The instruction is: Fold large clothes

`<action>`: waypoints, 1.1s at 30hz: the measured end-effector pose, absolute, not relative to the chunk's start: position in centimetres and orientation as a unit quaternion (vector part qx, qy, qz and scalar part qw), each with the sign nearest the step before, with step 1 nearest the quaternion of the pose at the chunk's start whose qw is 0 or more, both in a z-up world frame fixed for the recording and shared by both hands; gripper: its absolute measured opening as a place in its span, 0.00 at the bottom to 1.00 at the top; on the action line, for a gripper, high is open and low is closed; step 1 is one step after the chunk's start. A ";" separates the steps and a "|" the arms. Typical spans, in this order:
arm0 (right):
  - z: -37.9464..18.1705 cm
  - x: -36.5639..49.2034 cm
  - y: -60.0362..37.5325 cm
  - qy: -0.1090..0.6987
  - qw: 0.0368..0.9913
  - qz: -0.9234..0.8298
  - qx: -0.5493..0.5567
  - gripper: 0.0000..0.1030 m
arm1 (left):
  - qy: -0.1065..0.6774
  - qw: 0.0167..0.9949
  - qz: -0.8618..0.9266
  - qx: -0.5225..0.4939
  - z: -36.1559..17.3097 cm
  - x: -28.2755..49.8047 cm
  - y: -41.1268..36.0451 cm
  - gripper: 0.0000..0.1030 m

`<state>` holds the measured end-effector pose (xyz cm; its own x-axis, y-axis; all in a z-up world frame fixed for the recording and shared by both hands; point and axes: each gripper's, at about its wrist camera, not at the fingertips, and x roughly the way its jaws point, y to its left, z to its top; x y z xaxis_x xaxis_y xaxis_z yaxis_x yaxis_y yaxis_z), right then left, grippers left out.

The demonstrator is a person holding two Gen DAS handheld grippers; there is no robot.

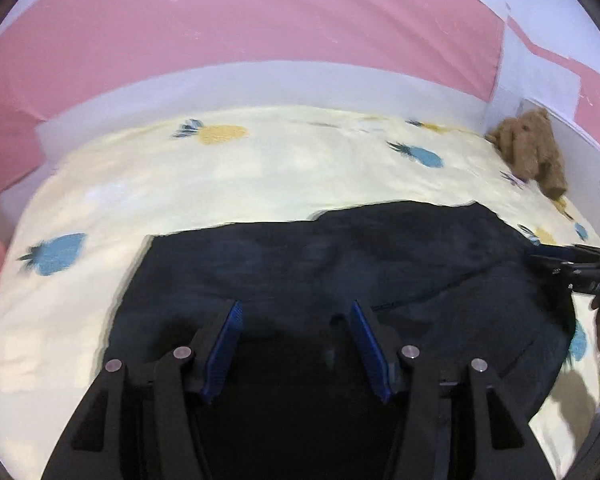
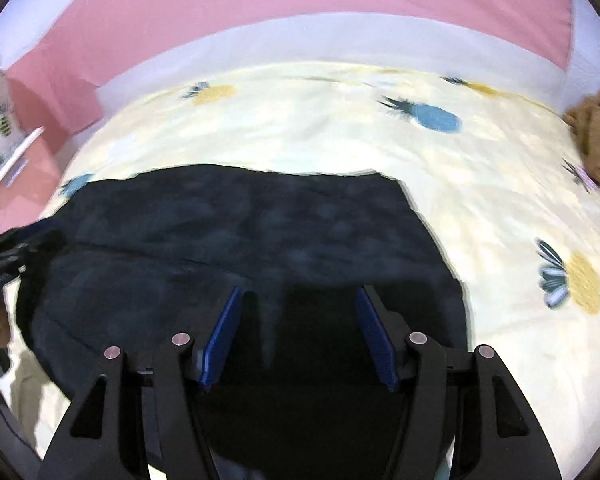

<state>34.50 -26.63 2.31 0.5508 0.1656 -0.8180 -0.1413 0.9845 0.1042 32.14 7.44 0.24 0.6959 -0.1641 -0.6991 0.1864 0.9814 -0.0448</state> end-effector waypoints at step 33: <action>-3.5 36.4 -28.2 0.472 0.880 0.055 0.007 0.57 | 0.374 0.927 -0.033 0.005 -5.0 33.3 10.8 0.56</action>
